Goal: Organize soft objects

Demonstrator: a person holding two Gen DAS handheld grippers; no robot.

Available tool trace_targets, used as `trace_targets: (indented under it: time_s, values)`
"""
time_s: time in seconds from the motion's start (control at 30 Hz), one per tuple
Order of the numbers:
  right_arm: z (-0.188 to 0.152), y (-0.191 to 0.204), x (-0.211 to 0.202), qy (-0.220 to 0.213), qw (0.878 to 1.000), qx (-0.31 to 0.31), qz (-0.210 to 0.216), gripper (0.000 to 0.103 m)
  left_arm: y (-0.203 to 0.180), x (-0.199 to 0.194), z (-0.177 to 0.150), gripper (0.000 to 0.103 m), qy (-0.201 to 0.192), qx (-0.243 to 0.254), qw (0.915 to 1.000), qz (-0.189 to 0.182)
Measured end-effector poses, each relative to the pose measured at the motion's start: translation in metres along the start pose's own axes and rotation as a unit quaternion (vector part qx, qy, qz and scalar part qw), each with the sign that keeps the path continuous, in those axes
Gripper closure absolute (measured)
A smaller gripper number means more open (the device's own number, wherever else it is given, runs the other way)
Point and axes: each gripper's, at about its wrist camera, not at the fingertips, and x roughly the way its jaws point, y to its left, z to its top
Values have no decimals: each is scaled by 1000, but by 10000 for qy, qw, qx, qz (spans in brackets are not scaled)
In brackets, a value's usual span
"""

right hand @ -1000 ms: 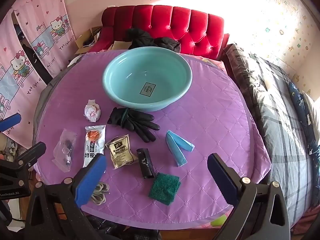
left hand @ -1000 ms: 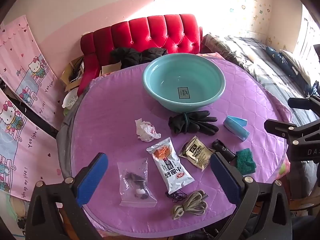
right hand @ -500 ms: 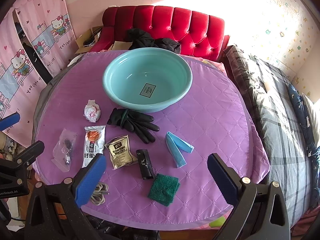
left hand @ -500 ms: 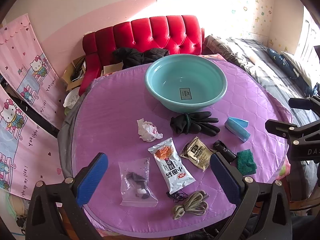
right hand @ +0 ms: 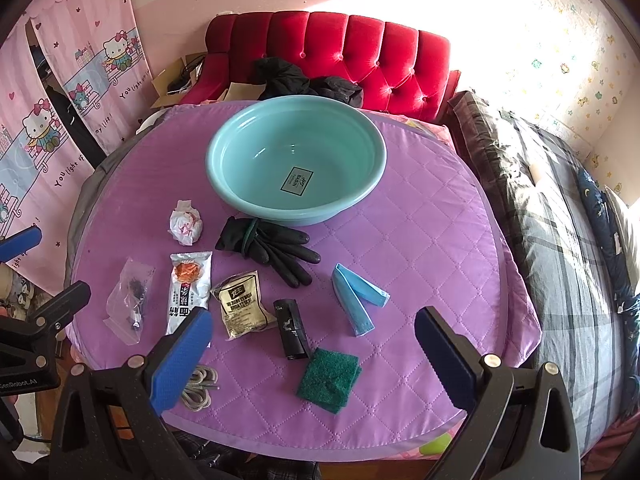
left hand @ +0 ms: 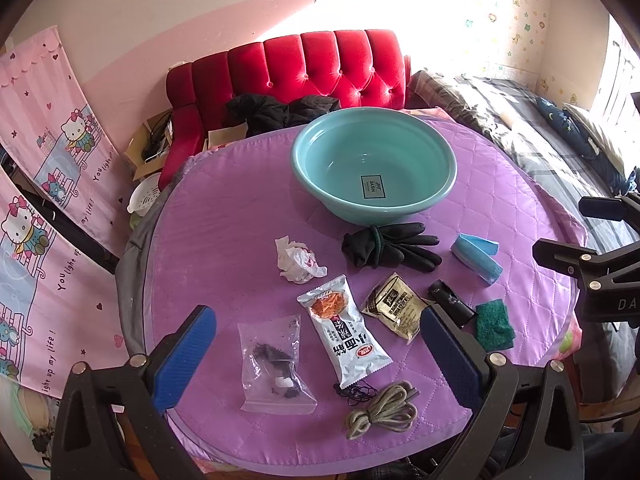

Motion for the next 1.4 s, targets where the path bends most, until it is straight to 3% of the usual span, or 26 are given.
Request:
trace_targets:
  time_s: [1.4]
  values:
    - [-8,-5,0,-21,9999,80,-152,0,14,2,-15,0,26,-72,10000,58]
